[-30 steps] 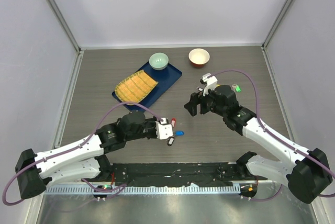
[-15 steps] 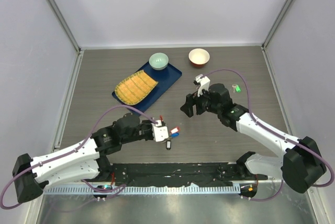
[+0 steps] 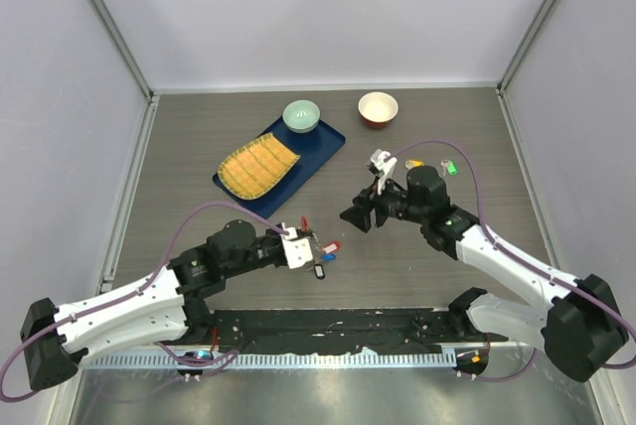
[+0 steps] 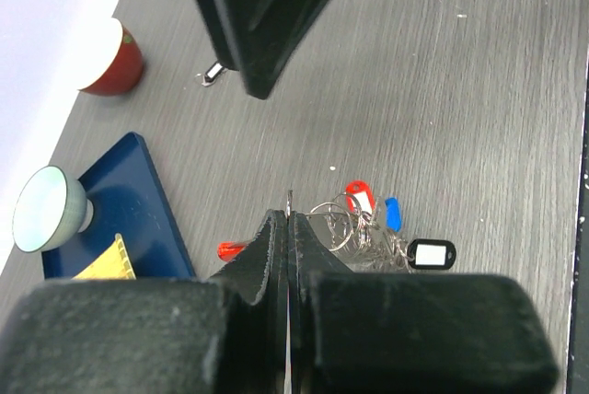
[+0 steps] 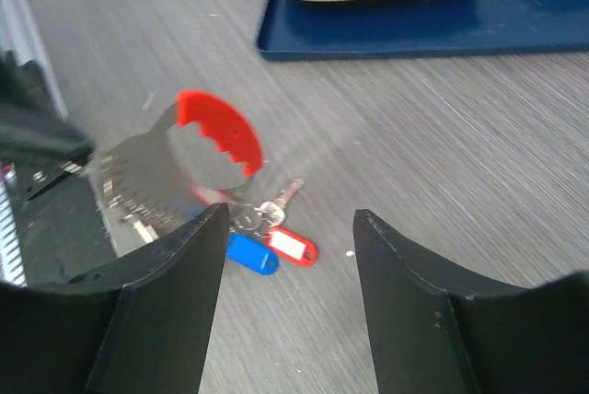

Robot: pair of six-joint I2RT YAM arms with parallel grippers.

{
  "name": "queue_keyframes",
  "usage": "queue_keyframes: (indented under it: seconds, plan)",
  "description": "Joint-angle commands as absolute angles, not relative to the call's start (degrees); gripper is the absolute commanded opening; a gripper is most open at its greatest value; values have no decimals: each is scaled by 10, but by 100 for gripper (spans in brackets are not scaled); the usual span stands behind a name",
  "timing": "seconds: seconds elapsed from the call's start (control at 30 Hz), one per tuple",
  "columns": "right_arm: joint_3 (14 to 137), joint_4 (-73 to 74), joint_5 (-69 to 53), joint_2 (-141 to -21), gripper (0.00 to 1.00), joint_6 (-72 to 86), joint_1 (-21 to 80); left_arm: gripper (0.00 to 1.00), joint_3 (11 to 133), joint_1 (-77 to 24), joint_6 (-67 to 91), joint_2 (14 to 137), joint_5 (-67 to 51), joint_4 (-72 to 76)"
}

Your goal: Put the keys on the keyring

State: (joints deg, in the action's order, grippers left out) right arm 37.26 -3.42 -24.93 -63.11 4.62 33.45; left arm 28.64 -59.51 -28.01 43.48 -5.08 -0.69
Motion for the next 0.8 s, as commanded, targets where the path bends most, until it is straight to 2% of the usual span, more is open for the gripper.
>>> queue_keyframes:
  seconds: [0.0,0.2,0.57,0.6,0.7,0.77]
  plan:
    - [321,-167,-371,-577,61,26,334,0,281,-598,-258,425,-42,76]
    - [309,-192,-469,-584,51,2,345,0,285,-598,-258,439,-73,73]
    - [317,-196,-468,-596,48,-79,388,0,294,-598,-255,448,-104,70]
    - [317,-195,-472,-599,43,-83,393,0,294,-598,-254,449,-105,73]
    - [320,-195,-482,-607,42,-86,398,0,293,-598,-250,450,-109,78]
    - [323,-191,-486,-611,38,-92,404,0,294,-598,-248,452,-112,81]
